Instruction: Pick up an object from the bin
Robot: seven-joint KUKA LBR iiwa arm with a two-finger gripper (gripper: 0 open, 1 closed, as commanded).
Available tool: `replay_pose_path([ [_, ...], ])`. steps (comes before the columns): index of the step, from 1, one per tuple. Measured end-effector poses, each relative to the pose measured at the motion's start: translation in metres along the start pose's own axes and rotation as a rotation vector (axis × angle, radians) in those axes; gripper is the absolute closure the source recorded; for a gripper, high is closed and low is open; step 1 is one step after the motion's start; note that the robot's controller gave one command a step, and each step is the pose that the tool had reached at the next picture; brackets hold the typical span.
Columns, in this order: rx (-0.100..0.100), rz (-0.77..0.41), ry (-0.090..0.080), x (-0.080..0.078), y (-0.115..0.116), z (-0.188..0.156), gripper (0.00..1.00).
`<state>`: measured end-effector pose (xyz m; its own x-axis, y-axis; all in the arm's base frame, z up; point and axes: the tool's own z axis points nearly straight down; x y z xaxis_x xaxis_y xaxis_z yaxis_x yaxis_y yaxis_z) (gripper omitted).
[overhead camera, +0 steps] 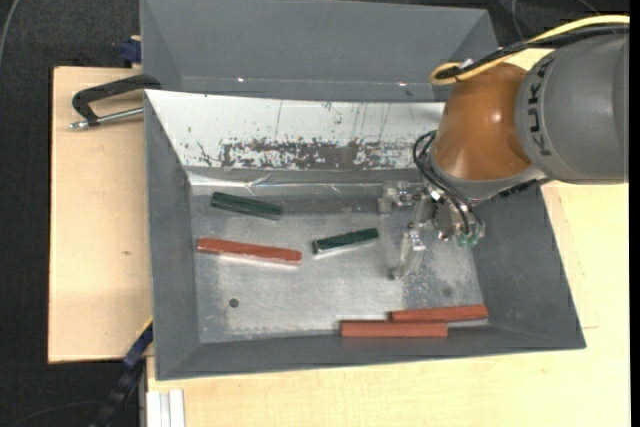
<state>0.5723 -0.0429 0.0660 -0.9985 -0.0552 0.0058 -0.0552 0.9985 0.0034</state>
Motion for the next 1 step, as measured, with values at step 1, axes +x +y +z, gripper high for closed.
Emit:
replay_pose_path([
  [1, 0.003, 0.002, -0.007, -0.0018, -0.002, -0.0049, 1.0],
])
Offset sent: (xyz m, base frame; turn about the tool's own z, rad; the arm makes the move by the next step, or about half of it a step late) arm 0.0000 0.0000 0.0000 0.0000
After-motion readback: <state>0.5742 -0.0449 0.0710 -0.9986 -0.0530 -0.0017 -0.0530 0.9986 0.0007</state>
